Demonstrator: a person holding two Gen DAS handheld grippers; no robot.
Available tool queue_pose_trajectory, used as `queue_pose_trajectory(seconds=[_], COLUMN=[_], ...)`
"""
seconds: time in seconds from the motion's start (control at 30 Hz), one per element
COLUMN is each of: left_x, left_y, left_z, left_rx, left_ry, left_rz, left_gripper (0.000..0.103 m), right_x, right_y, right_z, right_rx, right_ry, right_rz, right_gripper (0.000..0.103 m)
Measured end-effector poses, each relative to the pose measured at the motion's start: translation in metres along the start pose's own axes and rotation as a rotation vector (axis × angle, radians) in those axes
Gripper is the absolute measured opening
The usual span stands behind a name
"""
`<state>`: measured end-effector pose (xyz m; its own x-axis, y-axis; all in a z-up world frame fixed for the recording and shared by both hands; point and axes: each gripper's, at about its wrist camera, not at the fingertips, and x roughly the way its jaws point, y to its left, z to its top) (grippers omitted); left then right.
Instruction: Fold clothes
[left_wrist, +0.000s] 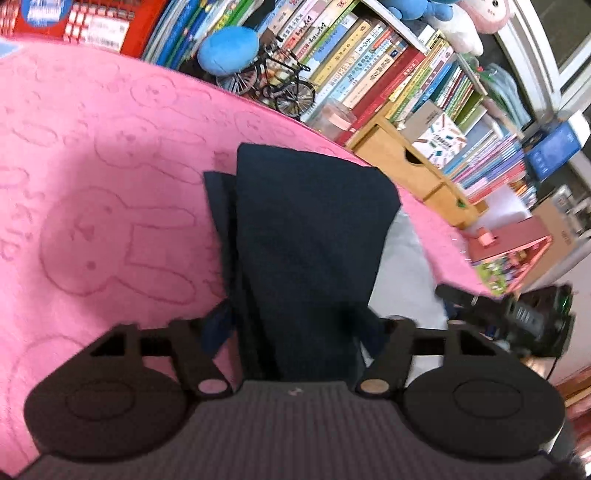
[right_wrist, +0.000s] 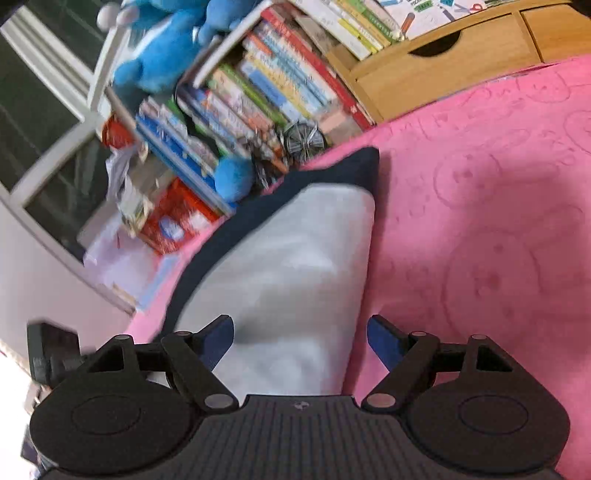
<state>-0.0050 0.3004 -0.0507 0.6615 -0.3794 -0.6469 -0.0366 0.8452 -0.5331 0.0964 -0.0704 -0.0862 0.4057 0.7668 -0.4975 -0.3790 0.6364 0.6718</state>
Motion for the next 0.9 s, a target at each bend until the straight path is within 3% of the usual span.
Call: queue_pose_trajectory(seconds=[0.1, 0.23, 0.3, 0.37, 0.4, 0.47, 0.57, 0.77, 0.9], left_x=[0.002, 0.005, 0.008, 0.010, 0.011, 0.007, -0.004, -0.006, 0.019], left_y=[-0.005, -0.010, -0.019, -0.038, -0.050, -0.069, -0.078, -0.098, -0.098], left_z=[-0.003, -0.007, -0.014, -0.024, -0.029, -0.033, -0.027, -0.005, 0.014], left_rx=[0.045, 0.038, 0.061, 0.151, 0.208, 0.285, 0.276, 0.290, 0.282], left_ry=[-0.025, -0.047, -0.078, -0.120, -0.142, -0.174, -0.199, -0.245, -0.190], left_rz=[0.038, 0.066, 0.113, 0.190, 0.233, 0.280, 0.262, 0.215, 0.205], left_gripper=[0.056, 0.047, 0.043, 0.039, 0.033, 0.025, 0.017, 0.016, 0.017], right_x=[0.010, 0.019, 0.022, 0.022, 0.022, 0.016, 0.000, -0.036, -0.041], right_y=[-0.010, -0.003, 0.003, 0.012, 0.018, 0.030, 0.048, 0.080, 0.072], right_z=[0.008, 0.013, 0.011, 0.006, 0.003, -0.003, -0.003, 0.020, 0.046], right_rx=[0.039, -0.007, -0.018, -0.038, -0.055, -0.090, -0.145, -0.257, -0.226], right_ry=[-0.018, -0.011, -0.021, -0.050, -0.072, -0.120, -0.185, -0.262, -0.261], right_rz=[0.043, 0.034, 0.015, -0.059, -0.109, -0.142, -0.135, -0.121, -0.150], right_gripper=[0.079, 0.083, 0.079, 0.052, 0.048, 0.029, 0.021, 0.020, 0.021])
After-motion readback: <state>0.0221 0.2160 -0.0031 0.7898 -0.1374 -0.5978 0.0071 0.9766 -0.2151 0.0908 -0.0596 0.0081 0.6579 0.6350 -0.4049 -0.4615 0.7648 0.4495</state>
